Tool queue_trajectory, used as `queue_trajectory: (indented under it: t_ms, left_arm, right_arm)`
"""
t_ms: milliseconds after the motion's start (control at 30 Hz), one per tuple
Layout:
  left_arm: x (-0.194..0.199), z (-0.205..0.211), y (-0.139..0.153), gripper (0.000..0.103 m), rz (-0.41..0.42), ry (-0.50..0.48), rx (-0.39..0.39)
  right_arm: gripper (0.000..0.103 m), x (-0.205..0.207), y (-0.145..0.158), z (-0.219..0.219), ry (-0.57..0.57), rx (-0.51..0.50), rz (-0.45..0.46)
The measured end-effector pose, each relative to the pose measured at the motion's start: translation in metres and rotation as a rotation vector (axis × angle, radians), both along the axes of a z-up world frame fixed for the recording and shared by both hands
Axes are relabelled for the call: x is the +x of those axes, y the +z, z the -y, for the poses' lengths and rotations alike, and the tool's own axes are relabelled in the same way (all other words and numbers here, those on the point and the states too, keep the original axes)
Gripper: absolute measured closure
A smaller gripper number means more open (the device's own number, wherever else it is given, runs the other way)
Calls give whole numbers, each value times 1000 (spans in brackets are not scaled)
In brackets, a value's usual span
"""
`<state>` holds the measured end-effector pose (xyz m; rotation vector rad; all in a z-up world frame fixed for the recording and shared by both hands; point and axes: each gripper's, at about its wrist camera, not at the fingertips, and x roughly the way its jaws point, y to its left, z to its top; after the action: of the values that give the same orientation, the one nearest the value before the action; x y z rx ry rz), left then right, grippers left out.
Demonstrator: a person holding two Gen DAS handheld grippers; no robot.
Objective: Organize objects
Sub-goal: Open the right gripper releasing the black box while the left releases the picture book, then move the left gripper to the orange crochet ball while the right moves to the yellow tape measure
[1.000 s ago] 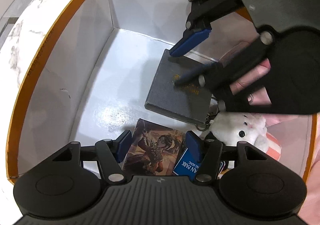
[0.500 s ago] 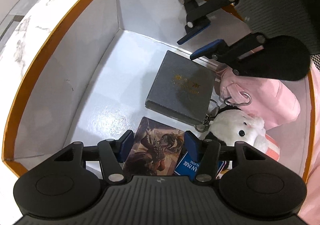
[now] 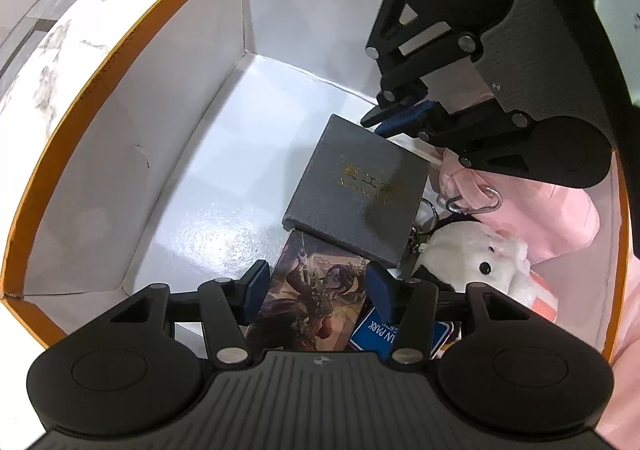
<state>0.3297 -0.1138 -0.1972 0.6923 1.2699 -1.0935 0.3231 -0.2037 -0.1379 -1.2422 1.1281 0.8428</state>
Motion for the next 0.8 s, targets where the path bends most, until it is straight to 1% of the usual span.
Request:
queue_trajectory:
  t_ms: [67,100,167,233,300,367,467,567,633,733,767,800]
  left_arm:
    - [9,3,23,42,8,0,2]
    - [14,7,28,42,13,1,4]
    - [13,11,25,43,20,12,-2]
    - [10,16,26,43,29,25,-30]
    - [5,15,34,43,68,30,-44]
    - [-1,12,46,43,104,41,-65]
    - [-9,1,70,43,144,68,-119]
    - [-22,-17,98,43,196,90,-157]
    - [-35,-28,109,43,239,118,-159]
    - [-49,-57,128,43,298,173,-160]
    - [-55,-65,133,43,314,197,-157]
    - [-61,-73,136,43,324,221,-153]
  right_arm:
    - [97,2,1,1,-11,2,0]
    - [96,2,2,2,-16,2,2]
    - [96,2,4,3,-19,1,6]
    - [96,2,9,4,-26,4,16]
    - [95,1,14,6,-33,5,25]
    - [95,0,21,8,-47,7,44]
    - [95,0,37,12,-90,35,78]
    - [95,-3,59,14,-139,111,104]
    - [95,-9,76,14,-161,184,124]
    - [94,-18,101,10,-198,302,147]
    - [92,-41,104,-10,-211,337,146]
    - [85,-49,112,-22,-225,378,137]
